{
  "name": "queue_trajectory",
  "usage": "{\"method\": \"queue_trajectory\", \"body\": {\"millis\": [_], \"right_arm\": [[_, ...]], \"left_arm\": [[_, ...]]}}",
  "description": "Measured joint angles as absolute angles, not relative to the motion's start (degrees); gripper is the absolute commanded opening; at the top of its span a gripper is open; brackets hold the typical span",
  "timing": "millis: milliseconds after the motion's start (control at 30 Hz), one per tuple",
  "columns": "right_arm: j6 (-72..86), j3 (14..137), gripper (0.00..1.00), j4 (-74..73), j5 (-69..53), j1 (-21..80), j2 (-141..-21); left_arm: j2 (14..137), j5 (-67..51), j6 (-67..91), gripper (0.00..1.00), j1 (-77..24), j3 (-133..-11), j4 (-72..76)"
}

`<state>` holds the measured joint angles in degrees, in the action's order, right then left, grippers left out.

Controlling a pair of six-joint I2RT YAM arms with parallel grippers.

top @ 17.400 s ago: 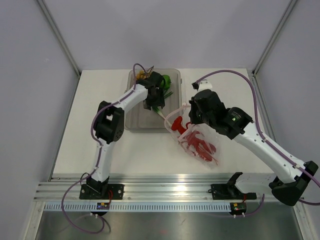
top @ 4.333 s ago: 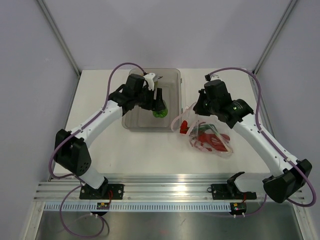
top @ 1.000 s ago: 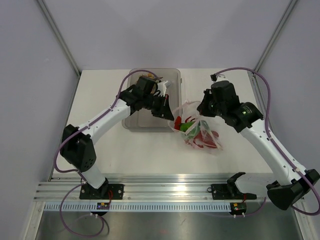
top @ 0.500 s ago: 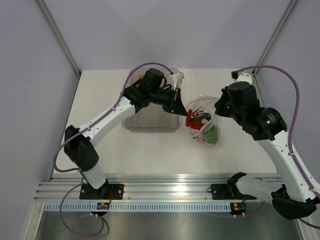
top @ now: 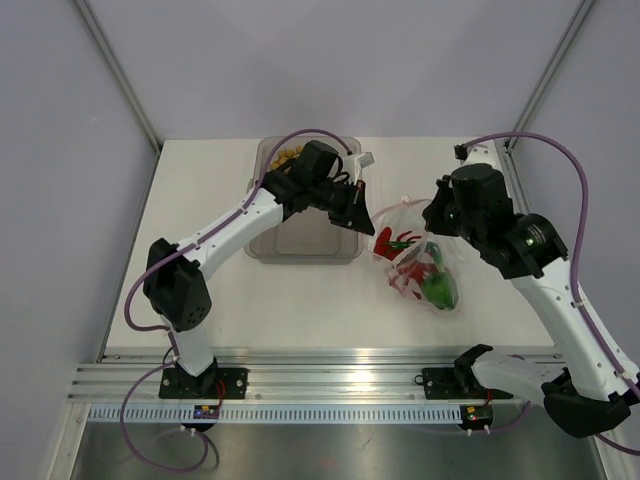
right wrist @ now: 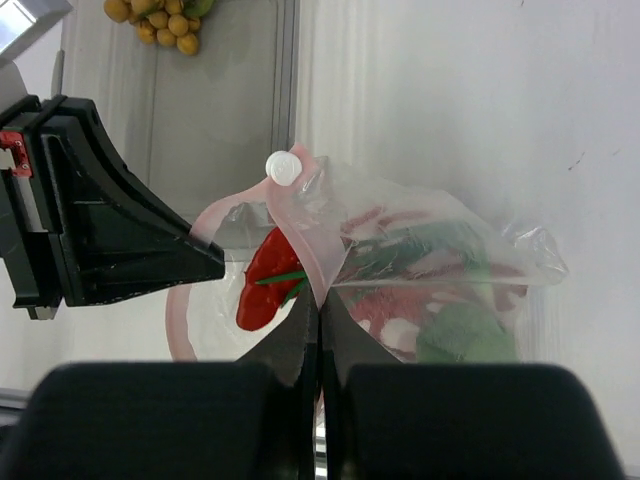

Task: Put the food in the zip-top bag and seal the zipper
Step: Adjust the zipper food storage bag at the center of the board, then move the fake fruit to the bin.

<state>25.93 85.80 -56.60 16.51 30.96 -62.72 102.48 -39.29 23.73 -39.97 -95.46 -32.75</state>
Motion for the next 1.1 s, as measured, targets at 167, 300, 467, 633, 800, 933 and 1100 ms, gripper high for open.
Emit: {"method": "queue_trajectory", "body": {"millis": [167, 300, 467, 633, 800, 933, 1100], "right_arm": [[27.66, 80.6, 0.0, -50.87, 14.15, 30.96, -65.45], [28.99, 79.42, 0.0, -46.87, 12.47, 30.96, -68.88], [29.71, 79.42, 0.0, -43.94, 11.44, 30.96, -71.4], [29.87, 79.42, 0.0, -42.22, 10.33, 30.96, -72.51], [29.91, 79.44, 0.0, -41.01, 8.97, 30.96, -74.02], [29.87, 79.48, 0.0, -40.51, 8.16, 30.96, -75.31], [29.85, 79.55, 0.0, -40.53, 7.75, 30.96, -76.23]], "left_arm": [[104.86, -39.2, 21.04, 0.56, -37.21, -95.98, -34.85], [105.82, -37.76, 18.59, 0.61, -33.69, -97.89, -38.92], [105.58, -35.09, 16.23, 0.61, -28.73, -101.36, -41.52], [106.13, -27.77, 15.22, 0.65, -22.9, -105.54, -45.47], [114.93, -14.92, 13.02, 0.79, -19.53, -119.92, -48.53], [124.84, -8.27, 11.05, 0.88, -18.98, -129.6, -47.35], [132.2, -5.8, 9.04, 0.87, -17.96, -129.95, -43.94]]}}
